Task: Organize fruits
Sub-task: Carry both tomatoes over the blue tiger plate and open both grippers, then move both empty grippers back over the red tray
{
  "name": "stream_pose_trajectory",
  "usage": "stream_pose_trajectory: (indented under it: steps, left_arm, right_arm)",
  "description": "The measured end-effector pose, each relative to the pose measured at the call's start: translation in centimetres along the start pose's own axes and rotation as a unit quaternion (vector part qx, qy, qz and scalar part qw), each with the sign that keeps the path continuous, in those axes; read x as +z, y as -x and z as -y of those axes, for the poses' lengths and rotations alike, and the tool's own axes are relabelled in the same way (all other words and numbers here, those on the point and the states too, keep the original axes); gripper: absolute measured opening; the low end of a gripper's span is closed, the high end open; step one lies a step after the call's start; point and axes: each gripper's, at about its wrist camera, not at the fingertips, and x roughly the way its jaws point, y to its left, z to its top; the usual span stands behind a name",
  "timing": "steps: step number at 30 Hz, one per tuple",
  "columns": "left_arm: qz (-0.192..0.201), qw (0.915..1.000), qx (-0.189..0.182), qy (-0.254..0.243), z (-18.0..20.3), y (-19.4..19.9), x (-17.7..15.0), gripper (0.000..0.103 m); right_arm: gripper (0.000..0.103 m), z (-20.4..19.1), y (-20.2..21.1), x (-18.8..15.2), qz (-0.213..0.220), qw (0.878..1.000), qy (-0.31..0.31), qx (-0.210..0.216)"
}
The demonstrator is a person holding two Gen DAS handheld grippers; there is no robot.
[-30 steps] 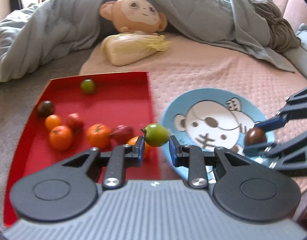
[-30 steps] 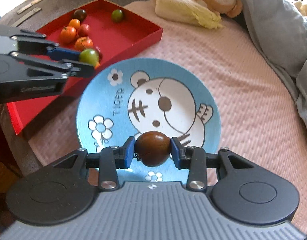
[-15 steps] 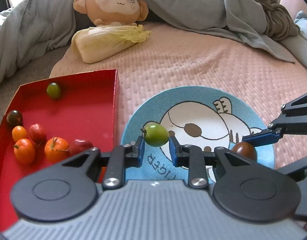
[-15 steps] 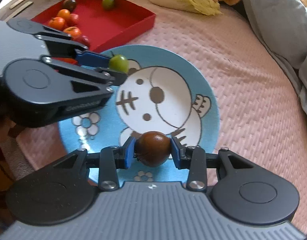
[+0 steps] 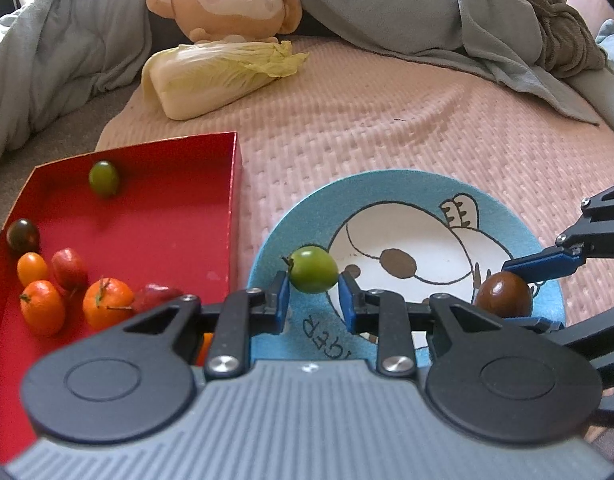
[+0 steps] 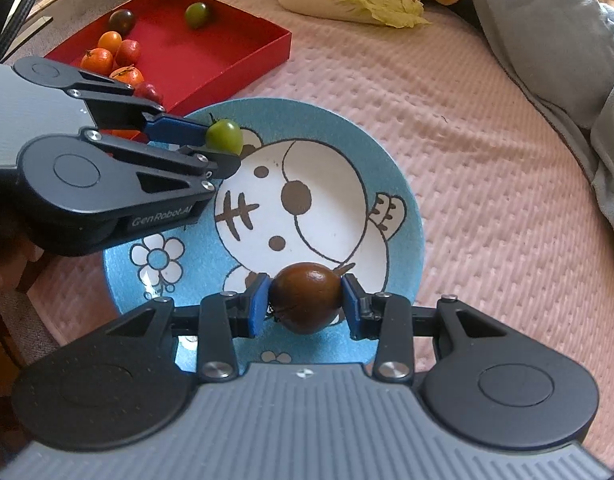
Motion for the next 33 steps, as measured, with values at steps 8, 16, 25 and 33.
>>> stream_pose_trajectory:
  steps: [8,16,25,33]
  left_arm:
    - [0.008,0.9999,-0.010,0.005,-0.2,0.7,-0.1,0.046]
    - [0.010,0.9997,-0.008,0.020,-0.6,1.7,-0.1,0.048]
    - [0.019,0.9992,-0.006,0.035,-1.1,3.2,-0.1,0.048]
    - [0.025,0.9988,-0.006,0.042,-1.5,3.9,0.1,0.048]
  right_arm:
    - [0.049,0.3,0.7,0.5,0.010,1.000,-0.012,-0.001]
    - [0.065,0.3,1.7,0.5,0.025,1.000,-0.011,0.004]
    - [0.073,0.1,2.5,0.2,0.036,0.999,-0.010,0.003]
    - [0.073,0.0,2.6,0.3,0.039,0.999,-0.008,0.003]
